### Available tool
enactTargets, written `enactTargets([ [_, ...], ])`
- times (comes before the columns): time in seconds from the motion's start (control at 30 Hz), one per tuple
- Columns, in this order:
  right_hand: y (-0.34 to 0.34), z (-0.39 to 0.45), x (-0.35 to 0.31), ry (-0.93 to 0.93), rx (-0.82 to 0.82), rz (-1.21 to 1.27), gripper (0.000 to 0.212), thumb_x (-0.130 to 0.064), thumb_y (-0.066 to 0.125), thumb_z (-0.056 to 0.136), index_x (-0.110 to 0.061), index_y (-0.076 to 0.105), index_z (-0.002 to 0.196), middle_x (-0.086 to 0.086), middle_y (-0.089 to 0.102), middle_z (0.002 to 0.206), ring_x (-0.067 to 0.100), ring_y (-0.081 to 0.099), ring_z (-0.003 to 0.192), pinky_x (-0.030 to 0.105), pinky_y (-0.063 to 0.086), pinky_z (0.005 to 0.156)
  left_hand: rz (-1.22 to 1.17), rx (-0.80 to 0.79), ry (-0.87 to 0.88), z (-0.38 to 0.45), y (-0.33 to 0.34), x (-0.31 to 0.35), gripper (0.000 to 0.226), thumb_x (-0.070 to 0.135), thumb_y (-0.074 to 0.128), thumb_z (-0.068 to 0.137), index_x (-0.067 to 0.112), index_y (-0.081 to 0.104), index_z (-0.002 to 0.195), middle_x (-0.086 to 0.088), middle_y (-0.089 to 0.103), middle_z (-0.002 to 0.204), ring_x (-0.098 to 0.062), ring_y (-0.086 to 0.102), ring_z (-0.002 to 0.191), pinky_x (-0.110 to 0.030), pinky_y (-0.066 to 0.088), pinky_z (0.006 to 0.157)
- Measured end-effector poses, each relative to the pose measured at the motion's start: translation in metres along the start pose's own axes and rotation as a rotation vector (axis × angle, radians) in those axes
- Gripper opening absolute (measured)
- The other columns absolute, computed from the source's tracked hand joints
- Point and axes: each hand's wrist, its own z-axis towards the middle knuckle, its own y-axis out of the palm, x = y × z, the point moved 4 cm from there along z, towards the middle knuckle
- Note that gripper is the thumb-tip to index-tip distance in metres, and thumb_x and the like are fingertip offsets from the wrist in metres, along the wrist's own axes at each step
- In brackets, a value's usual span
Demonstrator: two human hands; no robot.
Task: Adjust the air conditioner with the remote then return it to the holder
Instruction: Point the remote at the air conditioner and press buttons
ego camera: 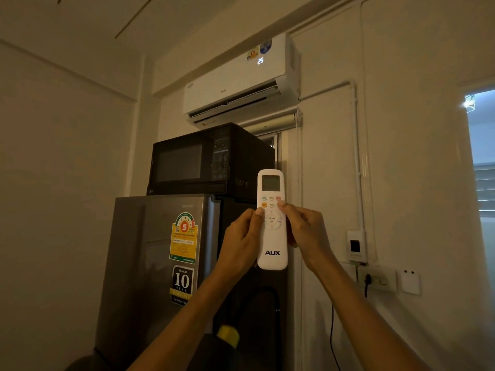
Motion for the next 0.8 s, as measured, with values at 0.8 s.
enactTargets([
  [0.8,-0.013,0.005,-0.036,-0.152,0.112,0.032,0.012,-0.026,0.056,0.086,-0.033,0.058,0.076,-0.007,0.065,0.080,0.009,0.065,0.063,0.010,0.050,0.045,-0.024,0.034,0.082,0.014,0.023,0.034,0.017,0.027,0.035,0.093,0.030,0.048,0.082,0.007,0.062,0.082,0.000,0.066,0.065,-0.014,0.055,0.055],
])
